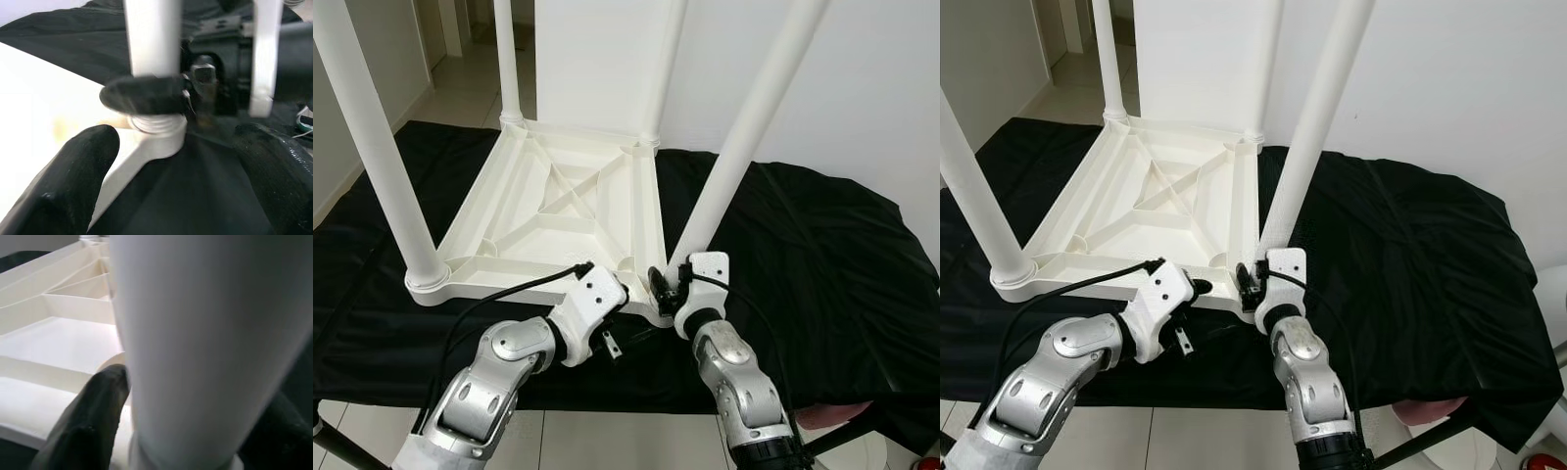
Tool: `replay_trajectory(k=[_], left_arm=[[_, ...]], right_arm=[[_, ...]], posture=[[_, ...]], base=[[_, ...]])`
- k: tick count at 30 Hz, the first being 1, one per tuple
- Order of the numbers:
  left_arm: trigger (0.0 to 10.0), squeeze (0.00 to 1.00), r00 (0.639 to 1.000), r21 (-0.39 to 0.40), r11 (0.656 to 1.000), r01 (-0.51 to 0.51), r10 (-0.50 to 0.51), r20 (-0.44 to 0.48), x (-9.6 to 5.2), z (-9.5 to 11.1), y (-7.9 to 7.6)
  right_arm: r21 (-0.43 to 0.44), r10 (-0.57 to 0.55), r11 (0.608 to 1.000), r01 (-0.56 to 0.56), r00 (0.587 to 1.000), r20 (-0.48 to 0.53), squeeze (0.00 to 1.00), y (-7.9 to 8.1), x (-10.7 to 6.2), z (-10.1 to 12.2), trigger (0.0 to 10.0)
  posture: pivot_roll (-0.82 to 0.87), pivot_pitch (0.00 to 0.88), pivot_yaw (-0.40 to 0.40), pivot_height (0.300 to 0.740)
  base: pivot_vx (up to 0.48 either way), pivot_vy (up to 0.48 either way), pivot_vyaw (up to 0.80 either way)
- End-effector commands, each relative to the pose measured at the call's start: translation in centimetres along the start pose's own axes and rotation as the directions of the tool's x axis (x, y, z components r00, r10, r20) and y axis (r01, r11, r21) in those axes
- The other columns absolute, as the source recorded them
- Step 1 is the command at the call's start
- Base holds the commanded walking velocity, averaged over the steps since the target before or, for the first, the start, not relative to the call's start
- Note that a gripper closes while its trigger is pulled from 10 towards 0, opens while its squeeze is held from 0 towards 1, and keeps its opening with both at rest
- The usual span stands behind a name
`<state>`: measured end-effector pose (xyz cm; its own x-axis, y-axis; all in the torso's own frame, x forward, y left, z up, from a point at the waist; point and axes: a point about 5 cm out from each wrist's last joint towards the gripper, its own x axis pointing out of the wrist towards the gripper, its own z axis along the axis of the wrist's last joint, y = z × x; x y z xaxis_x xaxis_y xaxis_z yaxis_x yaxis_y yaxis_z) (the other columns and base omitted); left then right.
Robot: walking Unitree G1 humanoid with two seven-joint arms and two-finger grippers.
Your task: Building children table
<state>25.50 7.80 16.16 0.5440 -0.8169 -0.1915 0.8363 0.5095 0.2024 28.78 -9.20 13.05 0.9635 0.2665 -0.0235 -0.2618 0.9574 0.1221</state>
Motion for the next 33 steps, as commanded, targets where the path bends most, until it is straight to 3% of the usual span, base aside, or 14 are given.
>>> replay_trajectory(k=[1, 8, 9, 14, 18, 25, 28, 33], left_arm=[[10.0, 0.0, 0.991, 0.005, 0.991, -0.135, 0.134, 0.009, 0.2, 0.1, 0.8], [10.0, 0.0, 0.986, 0.001, 0.986, -0.167, 0.167, 0.003, 0.3, -0.2, 0.7], [10.0, 0.0, 0.985, -0.004, 0.985, -0.17, 0.17, -0.005, 0.3, -0.5, 0.5], [10.0, 0.0, 0.984, -0.004, 0.984, -0.177, 0.177, -0.015, 0.3, -1.0, 0.2], [10.0, 0.0, 0.986, -0.005, 0.986, -0.166, 0.166, -0.022, 0.0, -1.5, -0.3], [10.0, 0.0, 0.991, -0.015, 0.991, -0.131, 0.131, -0.026, -0.2, -1.7, -0.5], [10.0, 0.0, 0.999, -0.09, 0.995, -0.034, 0.032, -0.022, -0.2, -1.8, -1.6], [10.0, 0.0, 1.0, -0.126, 0.992, 0.007, -0.011, -0.025, -0.2, -2.0, -2.3]], right_arm=[[0.016, 0.012, 1.0, -0.013, 1.0, 0.02, 1.0, 0.1, -0.2, 0.2, 10.0], [-0.083, 0.045, 0.996, -0.042, 0.998, 0.035, 1.0, -1.7, -0.6, 0.3, 10.0], [-0.104, 0.079, 0.992, -0.075, 0.996, 0.036, 0.0, -2.1, -0.8, 0.2, 10.0], [-0.163, 0.143, 0.977, -0.136, 0.989, 0.029, 0.0, -3.3, -1.1, -0.2, 10.0], [-0.171, 0.298, 0.94, -0.294, 0.954, -0.003, 0.0, -4.9, -1.3, -0.7, 10.0], [-0.177, 0.391, 0.904, -0.39, 0.92, -0.031, 0.0, -5.6, -1.0, -0.8, 10.0], [-0.204, 0.473, 0.855, -0.476, 0.879, -0.069, 0.0, -6.3, 0.1, -0.8, 10.0], [-0.238, 0.504, 0.827, -0.51, 0.859, -0.087, 0.0, -6.6, 0.8, -0.7, 10.0]], posture=[[0.02, 0.0, -0.138, 0.74], [0.02, 0.0, -0.138, 0.74], [0.02, 0.0, -0.139, 0.74], [0.02, 0.0, -0.14, 0.74], [0.03, 0.0, -0.142, 0.74], [0.04, 0.0, -0.143, 0.74], [0.05, 0.0, -0.133, 0.74], [0.05, 0.0, -0.125, 0.74]], base=[[0.0, 0.0, 0.0], [0.0, 0.0, 0.0], [0.0, 0.0, 0.0], [0.0, 0.0, 0.0], [0.0, 0.0, 0.0], [0.0, 0.0, 0.0], [0.0, 0.0, 0.0], [0.0, 0.0, 0.0]])
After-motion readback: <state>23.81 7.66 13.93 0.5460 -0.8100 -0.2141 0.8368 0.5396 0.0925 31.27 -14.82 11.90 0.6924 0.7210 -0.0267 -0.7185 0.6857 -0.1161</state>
